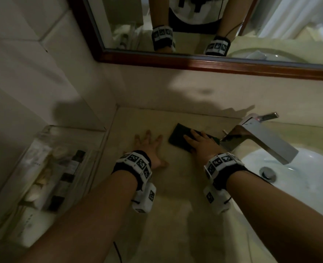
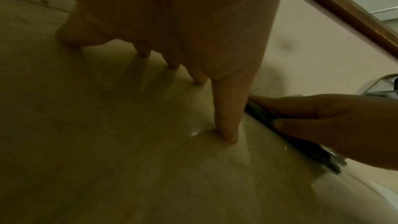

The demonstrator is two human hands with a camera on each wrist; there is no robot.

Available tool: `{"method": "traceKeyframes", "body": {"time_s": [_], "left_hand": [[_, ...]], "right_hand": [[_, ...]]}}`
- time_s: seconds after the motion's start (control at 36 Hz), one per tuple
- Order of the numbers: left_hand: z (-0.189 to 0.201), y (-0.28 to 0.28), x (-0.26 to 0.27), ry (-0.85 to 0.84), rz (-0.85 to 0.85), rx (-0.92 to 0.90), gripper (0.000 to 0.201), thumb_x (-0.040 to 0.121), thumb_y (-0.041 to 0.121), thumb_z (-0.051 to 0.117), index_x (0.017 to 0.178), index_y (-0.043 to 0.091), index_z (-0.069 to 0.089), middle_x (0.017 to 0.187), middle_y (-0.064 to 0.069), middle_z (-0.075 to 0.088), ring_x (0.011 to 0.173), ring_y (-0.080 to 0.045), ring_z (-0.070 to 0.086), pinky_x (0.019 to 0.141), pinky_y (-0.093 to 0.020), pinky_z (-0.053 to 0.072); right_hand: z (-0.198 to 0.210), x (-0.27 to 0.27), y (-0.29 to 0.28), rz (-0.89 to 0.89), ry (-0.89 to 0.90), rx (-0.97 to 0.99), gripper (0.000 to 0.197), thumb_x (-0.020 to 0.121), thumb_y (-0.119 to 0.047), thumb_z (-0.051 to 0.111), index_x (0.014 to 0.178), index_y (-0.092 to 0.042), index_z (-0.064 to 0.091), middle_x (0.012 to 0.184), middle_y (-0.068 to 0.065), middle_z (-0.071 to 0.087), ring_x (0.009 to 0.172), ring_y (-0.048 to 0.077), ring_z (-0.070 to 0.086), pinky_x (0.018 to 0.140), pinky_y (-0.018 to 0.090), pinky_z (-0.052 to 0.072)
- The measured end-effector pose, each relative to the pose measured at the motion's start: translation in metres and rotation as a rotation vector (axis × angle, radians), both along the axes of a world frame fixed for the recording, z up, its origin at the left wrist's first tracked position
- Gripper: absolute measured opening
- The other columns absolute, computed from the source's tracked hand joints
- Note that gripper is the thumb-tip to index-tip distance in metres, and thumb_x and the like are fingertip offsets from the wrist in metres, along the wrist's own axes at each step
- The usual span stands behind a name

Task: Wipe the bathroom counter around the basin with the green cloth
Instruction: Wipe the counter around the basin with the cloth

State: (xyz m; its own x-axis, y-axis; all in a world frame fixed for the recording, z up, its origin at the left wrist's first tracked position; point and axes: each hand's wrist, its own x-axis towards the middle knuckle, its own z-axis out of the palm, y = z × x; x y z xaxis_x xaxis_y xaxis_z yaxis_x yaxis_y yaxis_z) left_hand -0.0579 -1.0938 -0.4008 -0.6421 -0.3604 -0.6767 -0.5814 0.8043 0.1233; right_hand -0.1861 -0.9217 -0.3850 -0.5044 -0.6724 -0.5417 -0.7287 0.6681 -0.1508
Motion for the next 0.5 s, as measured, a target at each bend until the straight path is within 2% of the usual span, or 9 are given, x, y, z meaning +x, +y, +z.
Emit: {"method": "traceKeyframes", "body": {"time_s": [0.11,0.19,0.28,0.36,0.5], "left_hand": [[0.004,0.000,-0.001,-0.012,-0.007,0.001,0.113,0.073,0.072,0.064,0.149,0.045,-0.016,0.158,0.002,-0.027,0.143,-0.042,-0.021,0.113,-0.065,0.015],[0.001,0.000,-0.002,-0.006,-0.020,-0.014,0.114,0.071,0.074,0.063,0.149,0.044,-0.015,0.158,0.000,-0.026,0.143,-0.043,-0.020,0.114,-0.064,0.014],[-0.002,-0.001,0.000,0.014,0.001,0.001,0.115,0.070,0.073,0.065,0.149,0.046,-0.013,0.158,0.001,-0.026,0.143,-0.041,-0.021,0.113,-0.065,0.014],[-0.001,-0.001,0.001,0.021,0.007,0.013,0.114,0.070,0.072,0.066,0.149,0.046,-0.013,0.159,0.002,-0.026,0.144,-0.040,-0.021,0.113,-0.064,0.013],[-0.002,0.000,0.002,0.020,-0.008,-0.009,0.114,0.070,0.075,0.063,0.149,0.046,-0.013,0.159,0.000,-0.026,0.144,-0.041,-0.019,0.114,-0.064,0.014]], "right_hand": [[-0.003,-0.002,-0.004,0.031,0.045,-0.037,0.057,0.104,-0.035,0.030,0.151,-0.042,-0.001,0.162,-0.003,-0.010,0.147,0.034,-0.004,0.117,0.055,0.008],[-0.005,-0.002,-0.003,0.111,0.109,-0.056,0.057,0.104,-0.038,0.029,0.151,-0.042,-0.003,0.161,-0.005,-0.011,0.148,0.031,-0.006,0.118,0.055,0.005],[-0.005,-0.004,0.000,0.125,0.055,-0.046,0.057,0.104,-0.035,0.029,0.152,-0.039,-0.001,0.161,-0.005,-0.010,0.148,0.029,-0.006,0.119,0.053,0.003],[-0.001,-0.007,0.000,0.142,-0.004,-0.024,0.061,0.103,-0.024,0.037,0.152,-0.038,0.005,0.161,-0.005,-0.009,0.148,0.028,-0.008,0.118,0.051,0.002],[0.017,-0.010,0.008,0.284,-0.093,0.090,0.074,0.096,0.000,0.047,0.153,-0.033,0.014,0.161,-0.003,-0.010,0.148,0.028,-0.011,0.118,0.047,0.004]]}}
